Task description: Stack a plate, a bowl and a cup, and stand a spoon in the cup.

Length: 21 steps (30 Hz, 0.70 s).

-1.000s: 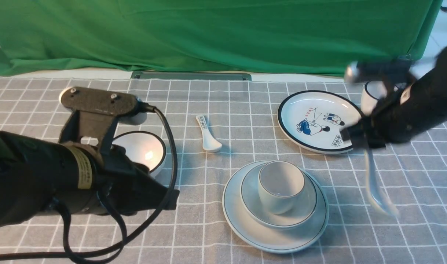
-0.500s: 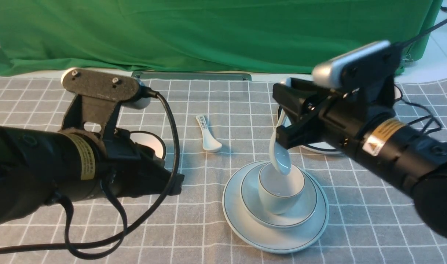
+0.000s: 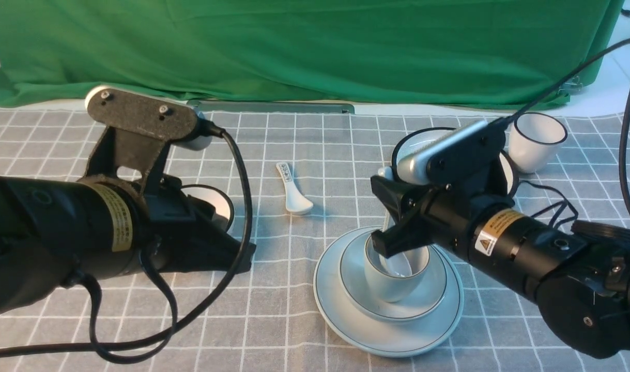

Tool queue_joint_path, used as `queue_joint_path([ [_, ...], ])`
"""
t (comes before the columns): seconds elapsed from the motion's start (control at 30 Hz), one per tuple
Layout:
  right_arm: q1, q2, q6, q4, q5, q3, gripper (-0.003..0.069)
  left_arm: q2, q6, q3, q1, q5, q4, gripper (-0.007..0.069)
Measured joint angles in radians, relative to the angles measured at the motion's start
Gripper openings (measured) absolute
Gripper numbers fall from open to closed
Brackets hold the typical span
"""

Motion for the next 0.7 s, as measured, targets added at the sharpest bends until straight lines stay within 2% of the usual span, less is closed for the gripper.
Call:
queue_joint_path([
  [0.03, 0.000, 0.000, 0.000, 0.000, 0.001, 0.001, 0.0239, 0.000, 0.000, 0.000, 0.000, -0.001, 0.000, 0.0010],
  [0.1, 0.000, -0.001, -0.004, 0.000, 0.004, 0.006, 0.0323, 0.000, 0.000, 0.000, 0.000, -0.016, 0.000, 0.0010],
  [0.17, 0.000, -0.012, -0.017, 0.000, 0.039, 0.006, 0.0370, 0.000, 0.000, 0.000, 0.000, -0.020, -0.003, 0.0010],
  [0.27, -0.003, -0.108, -0.085, 0.000, 0.288, -0.016, 0.0389, -0.004, 0.000, 0.000, 0.000, -0.021, -0.003, 0.0010],
  [0.37, -0.025, -0.258, -0.129, 0.000, 0.614, -0.054, 0.0309, -0.027, -0.002, 0.000, 0.000, -0.014, -0.003, 0.0010],
  [0.4, -0.032, -0.310, -0.130, 0.000, 0.672, -0.062, 0.0266, -0.039, -0.004, 0.000, 0.000, -0.012, -0.003, 0.0010],
  [0.47, -0.060, -0.450, -0.124, 0.000, 0.823, -0.078, 0.0135, -0.076, -0.017, 0.000, 0.000, -0.005, -0.003, 0.0010],
  [0.53, -0.096, -0.584, -0.088, -0.001, 0.905, -0.079, 0.0059, -0.129, -0.034, 0.000, 0.000, 0.014, -0.003, 0.0010],
  [0.7, -0.160, -0.951, -0.001, -0.016, 0.947, 0.048, 0.0026, -0.268, -0.044, 0.064, 0.000, -0.001, -0.003, 0.0010],
])
